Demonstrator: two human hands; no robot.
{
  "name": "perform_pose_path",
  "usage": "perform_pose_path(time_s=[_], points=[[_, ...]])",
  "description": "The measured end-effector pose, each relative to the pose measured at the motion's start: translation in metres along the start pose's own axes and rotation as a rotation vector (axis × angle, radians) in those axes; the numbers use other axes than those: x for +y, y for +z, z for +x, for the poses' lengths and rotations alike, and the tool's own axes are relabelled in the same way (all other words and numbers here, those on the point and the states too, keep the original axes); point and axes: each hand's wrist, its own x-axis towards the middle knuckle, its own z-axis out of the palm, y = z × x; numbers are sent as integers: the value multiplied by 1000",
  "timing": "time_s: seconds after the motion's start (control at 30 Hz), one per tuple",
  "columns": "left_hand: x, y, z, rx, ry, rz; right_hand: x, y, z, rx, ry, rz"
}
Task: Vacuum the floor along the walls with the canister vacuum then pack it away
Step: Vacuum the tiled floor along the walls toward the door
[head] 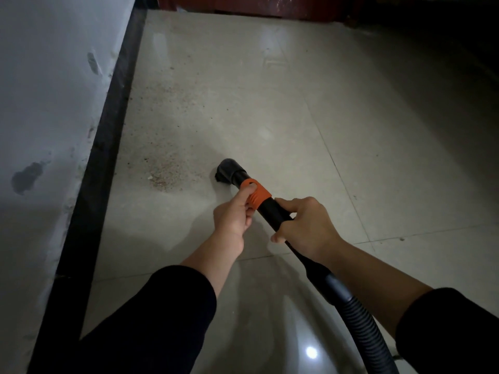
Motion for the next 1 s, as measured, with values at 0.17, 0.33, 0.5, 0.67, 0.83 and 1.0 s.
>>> perform_pose_path(time_s=[0.17,0.33,0.5,0.67,0.83,1.0], points=[[3,9,13,36,4,-40,-6,-7,16,-16,25,12],[9,24,17,83,25,-110,-6,-17,32,-40,39,24],[14,30,29,116,22,-81,-5,-22,44,-35,24,48],[20,32,36,105,11,-47,-10,-24,59,-52,26,38],[23,33,39,145,30,-86,-2,-20,74,-65,-18,57],[25,28,42,152,83,-74,4,-11,81,-63,-79,106]])
